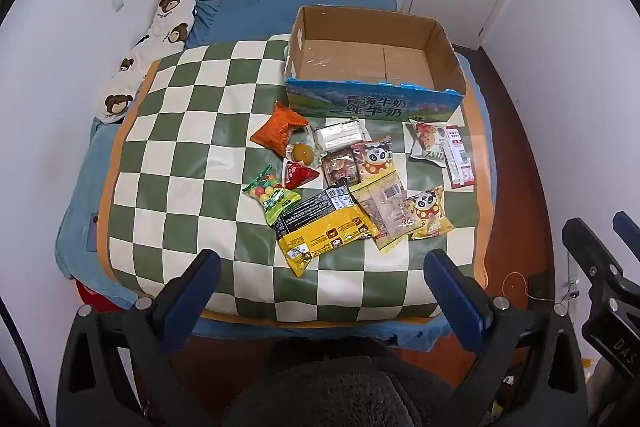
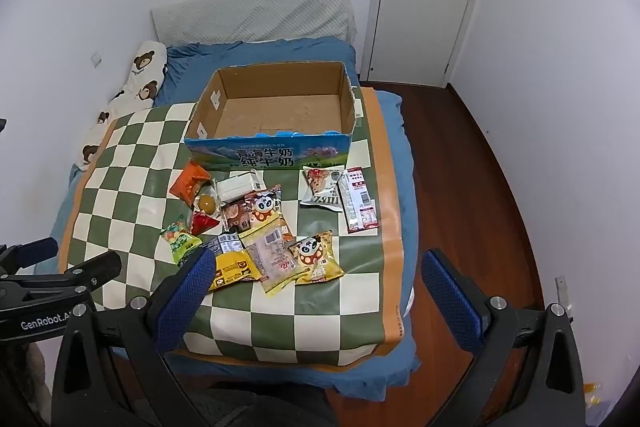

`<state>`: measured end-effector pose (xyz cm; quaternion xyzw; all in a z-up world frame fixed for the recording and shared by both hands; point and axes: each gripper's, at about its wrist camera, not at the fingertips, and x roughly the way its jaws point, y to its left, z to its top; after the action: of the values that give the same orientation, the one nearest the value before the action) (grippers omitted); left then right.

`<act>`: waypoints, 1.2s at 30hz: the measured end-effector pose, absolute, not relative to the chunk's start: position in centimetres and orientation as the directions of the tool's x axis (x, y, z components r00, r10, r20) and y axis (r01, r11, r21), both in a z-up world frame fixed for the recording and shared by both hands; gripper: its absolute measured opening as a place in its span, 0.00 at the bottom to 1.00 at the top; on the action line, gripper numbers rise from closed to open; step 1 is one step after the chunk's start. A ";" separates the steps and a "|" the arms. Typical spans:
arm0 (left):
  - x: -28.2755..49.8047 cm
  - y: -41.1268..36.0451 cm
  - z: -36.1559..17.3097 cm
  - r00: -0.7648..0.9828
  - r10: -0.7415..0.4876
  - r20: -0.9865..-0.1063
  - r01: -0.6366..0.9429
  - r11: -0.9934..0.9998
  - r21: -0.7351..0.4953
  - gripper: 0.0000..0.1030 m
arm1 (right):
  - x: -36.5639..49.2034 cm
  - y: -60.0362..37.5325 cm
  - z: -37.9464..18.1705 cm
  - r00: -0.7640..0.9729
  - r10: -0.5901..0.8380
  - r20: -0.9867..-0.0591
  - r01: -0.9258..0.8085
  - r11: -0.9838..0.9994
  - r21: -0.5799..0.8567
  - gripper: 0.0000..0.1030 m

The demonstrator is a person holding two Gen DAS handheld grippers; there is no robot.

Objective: Organize snacks

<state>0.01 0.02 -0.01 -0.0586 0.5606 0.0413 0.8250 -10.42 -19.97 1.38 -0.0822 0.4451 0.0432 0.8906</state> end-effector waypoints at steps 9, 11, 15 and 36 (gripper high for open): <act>0.0 0.2 -0.1 0.370 0.001 -0.929 -0.134 0.990 -0.052 1.00 | -10.3 -20.1 1.2 0.584 -0.004 -0.812 -0.154 0.981 -0.115 1.00; 0.0 0.2 -0.1 0.371 0.000 -0.929 -0.136 0.989 -0.054 1.00 | -10.2 -20.1 1.2 0.587 -0.007 -0.810 -0.153 0.981 -0.120 1.00; 0.1 -0.5 0.3 0.374 0.003 -0.927 -0.137 0.989 -0.053 1.00 | -10.1 -20.1 1.2 0.587 -0.008 -0.810 -0.157 0.980 -0.123 1.00; -1.1 -1.2 1.7 0.398 -0.006 -0.918 -0.126 0.990 -0.061 1.00 | -10.9 -20.1 1.7 0.601 -0.005 -0.799 -0.142 0.983 -0.113 1.00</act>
<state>-1.06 -1.15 1.65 -0.0602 0.5476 0.0362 0.8338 -10.90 -20.10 1.66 -0.0825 0.4450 0.0385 0.8909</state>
